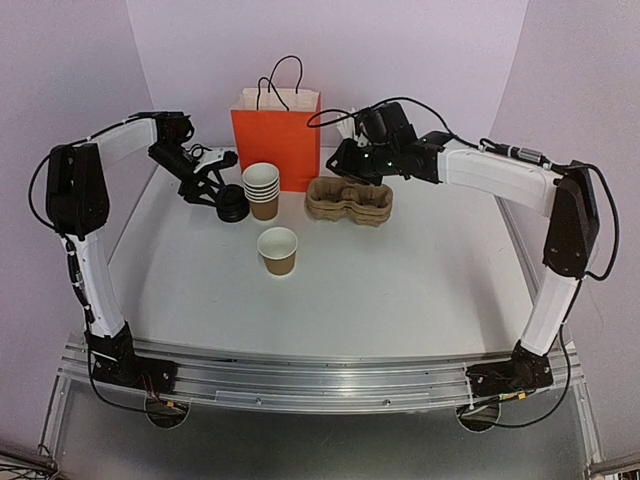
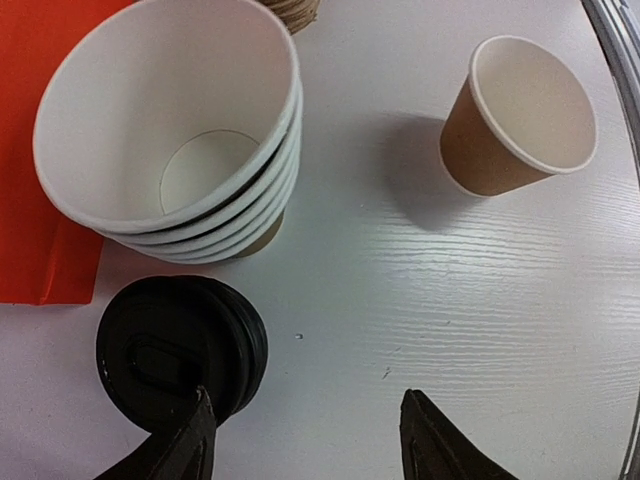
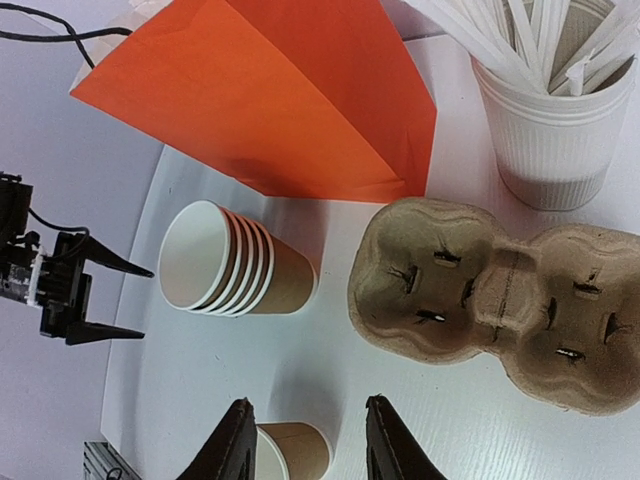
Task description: Pack the takeout coffee
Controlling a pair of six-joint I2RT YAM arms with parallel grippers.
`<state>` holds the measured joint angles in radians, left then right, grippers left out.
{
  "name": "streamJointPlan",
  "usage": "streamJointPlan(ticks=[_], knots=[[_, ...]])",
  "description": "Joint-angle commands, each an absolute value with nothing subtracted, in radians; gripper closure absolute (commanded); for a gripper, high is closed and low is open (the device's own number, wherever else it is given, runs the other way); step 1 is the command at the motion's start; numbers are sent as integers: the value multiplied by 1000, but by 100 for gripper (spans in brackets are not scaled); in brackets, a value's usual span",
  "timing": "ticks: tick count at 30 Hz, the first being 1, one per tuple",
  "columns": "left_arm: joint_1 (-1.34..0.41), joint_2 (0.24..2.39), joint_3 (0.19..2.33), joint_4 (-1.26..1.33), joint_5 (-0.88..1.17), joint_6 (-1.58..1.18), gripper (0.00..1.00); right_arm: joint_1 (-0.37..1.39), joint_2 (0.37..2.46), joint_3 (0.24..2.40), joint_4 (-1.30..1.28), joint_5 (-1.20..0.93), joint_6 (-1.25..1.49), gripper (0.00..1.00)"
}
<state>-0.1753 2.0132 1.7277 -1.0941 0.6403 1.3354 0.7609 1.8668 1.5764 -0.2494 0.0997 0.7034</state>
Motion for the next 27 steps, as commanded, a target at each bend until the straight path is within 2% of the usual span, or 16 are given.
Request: streamJointPlan(ticks=[1,12,23,27], knots=[[-179,2109,1848,-1023,608,1329,39,763,1886,1606,-247,84,689,66],[-179,2221,1925,-1048,544,1380,50,763,1913,1613,-247,52,707,66],[-178,2227,1918,-1071,530,1405,71,762,1933,1621,-247,48,706,66],[-181,2230,1913,-1069,529,1404,73,762,1937,1623,-247,47,702,65]])
